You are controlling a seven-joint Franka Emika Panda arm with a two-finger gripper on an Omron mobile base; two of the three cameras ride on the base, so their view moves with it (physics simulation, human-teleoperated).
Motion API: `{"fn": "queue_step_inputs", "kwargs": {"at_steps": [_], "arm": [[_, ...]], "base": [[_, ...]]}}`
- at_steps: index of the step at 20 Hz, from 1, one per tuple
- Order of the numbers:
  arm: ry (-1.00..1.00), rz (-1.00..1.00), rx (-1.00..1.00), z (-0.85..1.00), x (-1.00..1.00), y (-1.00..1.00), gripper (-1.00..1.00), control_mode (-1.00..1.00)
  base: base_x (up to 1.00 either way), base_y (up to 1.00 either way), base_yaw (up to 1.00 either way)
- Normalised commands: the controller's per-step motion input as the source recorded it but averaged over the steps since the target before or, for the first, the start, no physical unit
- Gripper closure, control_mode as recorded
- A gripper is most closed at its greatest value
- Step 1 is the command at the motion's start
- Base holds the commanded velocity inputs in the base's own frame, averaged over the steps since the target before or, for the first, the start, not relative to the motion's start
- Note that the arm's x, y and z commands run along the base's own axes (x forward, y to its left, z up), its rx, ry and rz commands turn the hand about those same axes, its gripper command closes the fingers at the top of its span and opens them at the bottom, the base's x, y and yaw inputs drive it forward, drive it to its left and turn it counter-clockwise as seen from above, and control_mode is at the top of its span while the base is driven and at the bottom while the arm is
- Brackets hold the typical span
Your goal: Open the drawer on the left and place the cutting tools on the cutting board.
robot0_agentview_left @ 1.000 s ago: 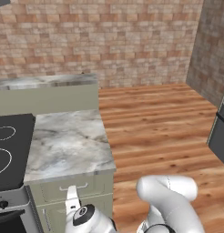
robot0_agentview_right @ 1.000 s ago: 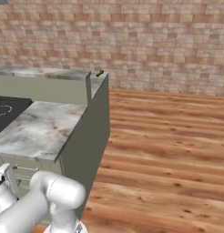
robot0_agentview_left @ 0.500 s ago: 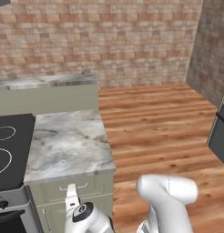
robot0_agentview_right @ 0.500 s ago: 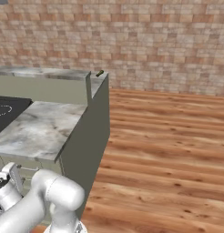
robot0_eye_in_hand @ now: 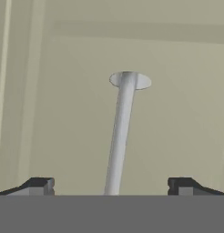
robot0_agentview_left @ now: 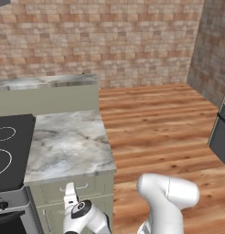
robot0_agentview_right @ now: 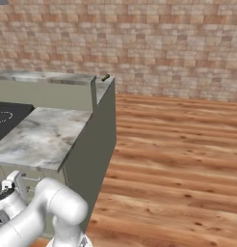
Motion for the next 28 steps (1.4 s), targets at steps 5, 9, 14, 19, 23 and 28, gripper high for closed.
{"fn": "queue_step_inputs", "kwargs": {"at_steps": [5,9,14,19,23,28], "arm": [[0.0,0.0,0.0,-0.26,0.23,0.15,-1.0,-1.0],[-0.01,0.0,0.0,-0.23,0.23,0.13,-1.0,-1.0],[0.0,0.0,0.0,-0.18,0.25,0.15,1.0,-1.0],[0.0,0.0,0.0,-0.07,0.25,0.17,1.0,-1.0],[0.0,0.0,0.0,0.0,0.09,0.01,1.0,-1.0],[0.0,0.0,0.0,0.0,0.0,0.0,1.0,-1.0]], "base": [[0.0,0.0,0.0],[0.0,0.0,0.0],[0.0,0.0,0.0],[0.0,0.0,0.0],[0.0,0.0,0.0],[0.0,0.0,0.0]]}}
